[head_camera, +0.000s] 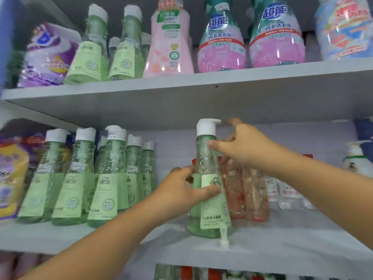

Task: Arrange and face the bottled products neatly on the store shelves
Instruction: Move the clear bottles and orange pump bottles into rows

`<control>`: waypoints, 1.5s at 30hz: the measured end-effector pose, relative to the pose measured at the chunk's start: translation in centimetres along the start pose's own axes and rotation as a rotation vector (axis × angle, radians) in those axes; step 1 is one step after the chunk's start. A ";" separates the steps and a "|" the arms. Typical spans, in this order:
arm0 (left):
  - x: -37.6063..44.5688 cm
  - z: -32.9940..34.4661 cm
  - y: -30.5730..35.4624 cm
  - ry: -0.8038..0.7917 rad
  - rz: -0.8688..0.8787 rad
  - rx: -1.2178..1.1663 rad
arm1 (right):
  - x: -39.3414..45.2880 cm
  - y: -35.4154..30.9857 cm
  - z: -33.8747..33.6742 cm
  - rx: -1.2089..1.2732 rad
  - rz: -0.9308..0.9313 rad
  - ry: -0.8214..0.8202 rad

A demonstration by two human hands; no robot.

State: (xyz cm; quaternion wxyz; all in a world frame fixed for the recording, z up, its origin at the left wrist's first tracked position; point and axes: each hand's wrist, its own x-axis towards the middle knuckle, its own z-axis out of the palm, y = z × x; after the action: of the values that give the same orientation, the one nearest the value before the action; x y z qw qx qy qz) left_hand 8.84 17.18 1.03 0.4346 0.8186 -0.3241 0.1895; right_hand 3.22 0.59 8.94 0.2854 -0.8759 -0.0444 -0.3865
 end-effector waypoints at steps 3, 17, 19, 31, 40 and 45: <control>0.1 -2.2 -2.4 0.060 -0.037 0.071 | -0.3 0.1 3.0 0.064 0.135 -0.293; -5.1 -12.2 -10.9 0.551 -0.118 0.417 | 4.9 -0.7 15.7 -0.103 0.156 -0.574; -5.6 -11.7 -11.8 0.494 -0.126 0.383 | 6.0 -0.3 17.5 -0.115 0.153 -0.552; -5.5 -11.7 -13.6 0.545 -0.055 0.332 | 10.5 3.2 22.2 -0.105 0.266 -0.502; -5.4 -11.4 -13.6 0.539 -0.074 0.373 | 9.6 2.6 22.4 -0.043 0.303 -0.428; -5.1 -11.8 -14.2 0.522 -0.077 0.345 | 9.1 1.8 22.2 -0.055 0.302 -0.450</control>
State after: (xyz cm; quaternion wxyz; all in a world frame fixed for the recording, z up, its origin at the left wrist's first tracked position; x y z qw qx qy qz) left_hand 14.75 34.70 -3.86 0.3645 0.8157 -0.1334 0.4288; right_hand 24.54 9.67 2.53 0.2988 -0.9439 0.0351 -0.1365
